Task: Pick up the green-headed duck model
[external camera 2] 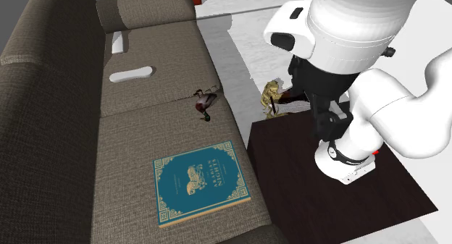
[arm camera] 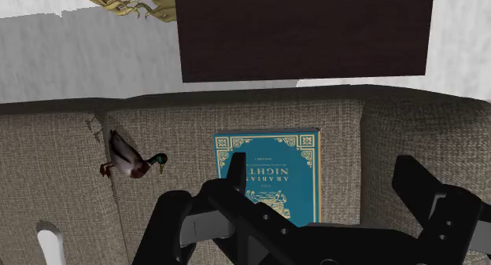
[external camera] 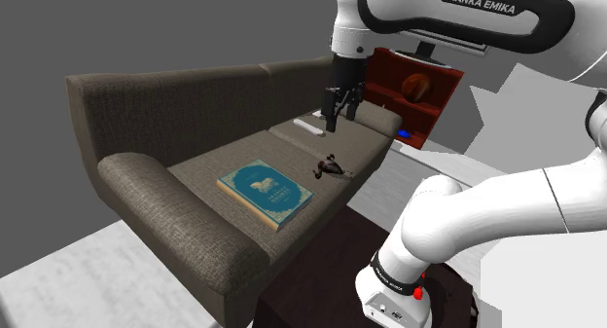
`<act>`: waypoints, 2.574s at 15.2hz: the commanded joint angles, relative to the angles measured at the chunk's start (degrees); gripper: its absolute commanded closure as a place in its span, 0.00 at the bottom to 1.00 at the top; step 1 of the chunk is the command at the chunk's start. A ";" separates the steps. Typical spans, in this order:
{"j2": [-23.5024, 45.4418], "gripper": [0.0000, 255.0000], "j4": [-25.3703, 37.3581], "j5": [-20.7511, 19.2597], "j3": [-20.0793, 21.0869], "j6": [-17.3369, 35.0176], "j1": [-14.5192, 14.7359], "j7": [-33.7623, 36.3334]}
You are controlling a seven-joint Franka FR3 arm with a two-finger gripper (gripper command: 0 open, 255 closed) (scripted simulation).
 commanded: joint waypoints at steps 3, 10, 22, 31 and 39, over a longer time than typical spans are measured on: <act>-0.18 0.00 -2.84 -2.13 -1.81 2.51 -0.14 -3.30; 1.96 0.00 -10.61 -10.00 -8.56 12.59 -1.41 -14.27; 17.26 0.00 -14.59 -22.70 -20.87 34.33 -4.44 -30.60; 36.97 0.00 -9.14 -26.31 -28.47 51.72 -5.67 -42.38; 56.83 0.00 0.88 -21.79 -29.94 64.39 -8.79 -54.88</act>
